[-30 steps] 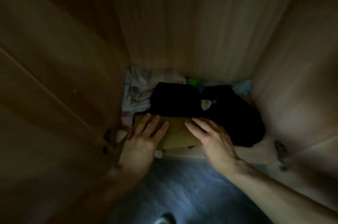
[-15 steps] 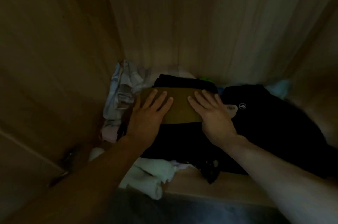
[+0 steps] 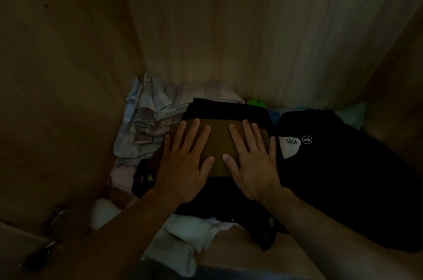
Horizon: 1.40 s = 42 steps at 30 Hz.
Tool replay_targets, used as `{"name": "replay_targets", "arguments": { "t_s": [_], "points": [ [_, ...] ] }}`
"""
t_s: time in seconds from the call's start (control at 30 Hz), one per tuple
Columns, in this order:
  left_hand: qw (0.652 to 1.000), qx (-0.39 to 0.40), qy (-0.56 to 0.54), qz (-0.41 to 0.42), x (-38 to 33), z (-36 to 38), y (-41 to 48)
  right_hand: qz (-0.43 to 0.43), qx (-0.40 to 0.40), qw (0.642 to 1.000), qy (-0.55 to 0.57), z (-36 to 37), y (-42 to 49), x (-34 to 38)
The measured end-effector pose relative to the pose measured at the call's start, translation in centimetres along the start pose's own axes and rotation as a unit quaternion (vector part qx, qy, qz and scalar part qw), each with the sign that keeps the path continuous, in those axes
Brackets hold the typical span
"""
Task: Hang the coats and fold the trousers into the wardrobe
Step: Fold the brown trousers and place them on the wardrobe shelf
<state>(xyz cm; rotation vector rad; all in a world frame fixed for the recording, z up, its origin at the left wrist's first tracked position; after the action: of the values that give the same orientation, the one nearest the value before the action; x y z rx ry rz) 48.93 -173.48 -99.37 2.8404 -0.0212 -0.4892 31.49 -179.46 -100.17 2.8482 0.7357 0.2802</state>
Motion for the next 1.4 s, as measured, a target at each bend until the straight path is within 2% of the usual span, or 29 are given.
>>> {"name": "replay_targets", "arguments": {
  "t_s": [0.17,0.47,0.8,0.87,1.0,1.13,1.3,1.4],
  "points": [
    [0.999,-0.022,-0.025,0.015,2.0,1.7,1.2,-0.002,-0.032,0.999,-0.029,2.0,1.5,0.2],
    [1.000,-0.007,-0.023,-0.004,3.4,3.3,4.5,0.006,-0.008,1.000,-0.005,3.9,4.9,-1.3],
    [0.999,0.003,0.006,-0.040,1.5,2.9,1.7,0.003,-0.023,1.000,-0.010,3.0,1.3,-0.9],
    [0.998,0.019,0.013,-0.060,1.0,2.4,1.2,0.005,0.006,1.000,-0.019,2.4,0.5,-0.8],
    [0.989,0.111,0.030,-0.099,-0.8,-0.6,-0.2,0.001,0.104,0.994,-0.037,-2.0,-0.8,-0.1],
    [0.987,0.140,0.047,-0.067,-4.5,-6.7,-4.6,0.002,0.131,0.991,-0.010,-9.2,-4.5,1.4],
    [0.968,0.219,0.042,-0.118,-9.0,-17.6,-10.0,0.014,0.215,0.976,0.021,-20.2,-10.0,3.3],
    [0.962,0.235,0.048,-0.132,-12.4,-25.3,-12.3,0.012,0.244,0.969,0.025,-28.3,-12.7,4.5]
  ]
}}
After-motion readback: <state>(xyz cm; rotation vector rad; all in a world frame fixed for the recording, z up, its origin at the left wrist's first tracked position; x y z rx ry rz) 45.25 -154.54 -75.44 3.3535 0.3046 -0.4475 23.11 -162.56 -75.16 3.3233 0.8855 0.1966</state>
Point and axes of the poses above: each hand's wrist, its own y-axis towards the middle knuckle, its own z-axis out of the palm, x = y × z, the point moved 3 cm from there along y, towards the middle knuckle, and after that the axes turned 9 degrees about -y, right-handed, at the moved point
